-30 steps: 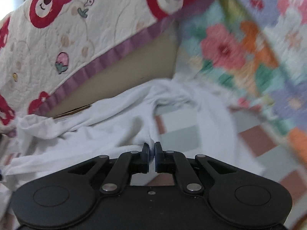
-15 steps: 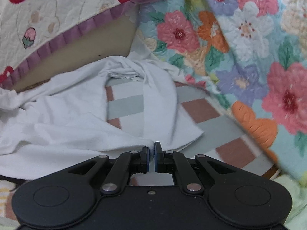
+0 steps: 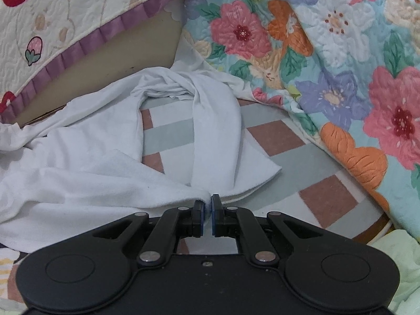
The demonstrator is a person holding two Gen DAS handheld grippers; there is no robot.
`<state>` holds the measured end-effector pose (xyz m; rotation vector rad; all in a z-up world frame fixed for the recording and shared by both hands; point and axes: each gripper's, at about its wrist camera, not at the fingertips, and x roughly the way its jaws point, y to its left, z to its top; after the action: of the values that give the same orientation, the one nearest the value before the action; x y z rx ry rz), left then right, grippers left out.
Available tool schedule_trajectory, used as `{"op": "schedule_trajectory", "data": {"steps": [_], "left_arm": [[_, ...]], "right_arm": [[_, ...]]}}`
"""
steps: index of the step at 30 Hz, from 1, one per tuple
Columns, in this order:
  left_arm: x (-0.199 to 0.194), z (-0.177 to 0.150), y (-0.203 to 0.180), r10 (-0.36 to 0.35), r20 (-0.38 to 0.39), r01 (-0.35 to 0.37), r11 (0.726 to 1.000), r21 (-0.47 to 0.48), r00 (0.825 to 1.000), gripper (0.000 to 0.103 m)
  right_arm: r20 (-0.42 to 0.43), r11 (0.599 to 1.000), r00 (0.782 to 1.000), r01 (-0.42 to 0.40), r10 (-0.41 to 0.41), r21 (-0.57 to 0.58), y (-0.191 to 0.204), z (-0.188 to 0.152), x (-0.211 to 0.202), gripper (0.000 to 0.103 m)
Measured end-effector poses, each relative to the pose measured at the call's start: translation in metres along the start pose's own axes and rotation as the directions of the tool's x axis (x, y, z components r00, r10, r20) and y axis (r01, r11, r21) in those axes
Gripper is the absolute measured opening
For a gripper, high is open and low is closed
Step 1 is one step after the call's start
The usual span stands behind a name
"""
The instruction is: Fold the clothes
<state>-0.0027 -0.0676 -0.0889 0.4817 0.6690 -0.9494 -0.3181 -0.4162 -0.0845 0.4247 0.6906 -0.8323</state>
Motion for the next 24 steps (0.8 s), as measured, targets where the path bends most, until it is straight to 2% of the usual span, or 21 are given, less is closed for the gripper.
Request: {"op": "schedule_trajectory", "data": {"steps": [1, 2, 3, 4, 5, 7, 10, 15, 17, 19, 20, 22, 23, 24], "left_arm": [[0.001, 0.003, 0.003, -0.008, 0.006, 0.008, 1.0, -0.027, 1.0, 0.046], [0.002, 0.006, 0.006, -0.015, 0.006, 0.015, 0.998, -0.058, 1.0, 0.037], [0.003, 0.01, 0.01, -0.022, 0.006, 0.023, 0.996, -0.089, 1.0, 0.019], [0.004, 0.013, 0.014, -0.032, 0.004, 0.032, 0.993, -0.117, 0.999, 0.008], [0.003, 0.014, 0.018, -0.068, 0.028, 0.072, 0.986, -0.151, 0.997, 0.002], [-0.003, 0.016, 0.026, -0.127, 0.085, 0.143, 0.966, -0.217, 0.988, 0.002], [-0.002, 0.017, 0.026, -0.102, 0.053, 0.112, 0.961, -0.253, 0.993, 0.002], [0.002, 0.007, 0.028, -0.104, 0.024, 0.107, 0.951, -0.289, 0.994, 0.004], [0.005, 0.002, 0.027, -0.118, 0.013, 0.116, 0.947, -0.3, 0.993, 0.005], [0.009, 0.001, 0.023, -0.114, 0.003, 0.11, 0.954, -0.279, 0.993, 0.008], [0.011, 0.002, 0.021, -0.109, -0.001, 0.105, 0.958, -0.268, 0.994, 0.011], [0.016, 0.003, 0.018, -0.105, -0.006, 0.1, 0.962, -0.254, 0.994, 0.023], [0.02, 0.004, 0.018, -0.104, -0.01, 0.098, 0.961, -0.258, 0.995, 0.036], [0.025, 0.004, 0.017, -0.104, -0.016, 0.096, 0.959, -0.267, 0.994, 0.041]], "right_arm": [[-0.002, 1.0, 1.0, -0.009, 0.009, -0.002, 0.0, 0.0, 0.0, 0.008], [-0.002, 1.0, 1.0, -0.02, 0.02, -0.005, 0.0, 0.0, 0.0, 0.009], [-0.002, 1.0, 1.0, -0.03, 0.03, -0.008, 0.001, 0.0, 0.0, 0.011], [-0.003, 0.999, 0.999, -0.039, 0.039, -0.009, 0.001, 0.0, 0.0, 0.012], [-0.004, 0.999, 0.999, -0.043, 0.043, -0.006, 0.001, -0.001, 0.001, 0.013], [-0.005, 0.999, 0.999, -0.037, 0.037, 0.007, 0.0, -0.002, 0.003, 0.013], [-0.019, 0.999, 0.999, -0.037, 0.038, 0.032, -0.003, -0.005, 0.005, 0.014], [-0.029, 0.994, 0.996, -0.082, 0.084, 0.074, -0.007, -0.009, 0.008, 0.035], [-0.035, 0.991, 0.993, -0.109, 0.113, 0.083, -0.006, -0.012, 0.011, 0.04], [-0.044, 0.99, 0.992, -0.119, 0.122, 0.075, -0.004, -0.015, 0.015, 0.046], [-0.046, 0.991, 0.992, -0.115, 0.118, 0.063, -0.002, -0.017, 0.018, 0.049], [-0.044, 0.993, 0.993, -0.11, 0.112, 0.041, 0.002, -0.019, 0.025, 0.054], [-0.034, 0.993, 0.993, -0.114, 0.115, 0.036, 0.003, -0.018, 0.027, 0.059], [-0.028, 0.993, 0.993, -0.116, 0.117, 0.03, 0.005, -0.016, 0.03, 0.06]]}}
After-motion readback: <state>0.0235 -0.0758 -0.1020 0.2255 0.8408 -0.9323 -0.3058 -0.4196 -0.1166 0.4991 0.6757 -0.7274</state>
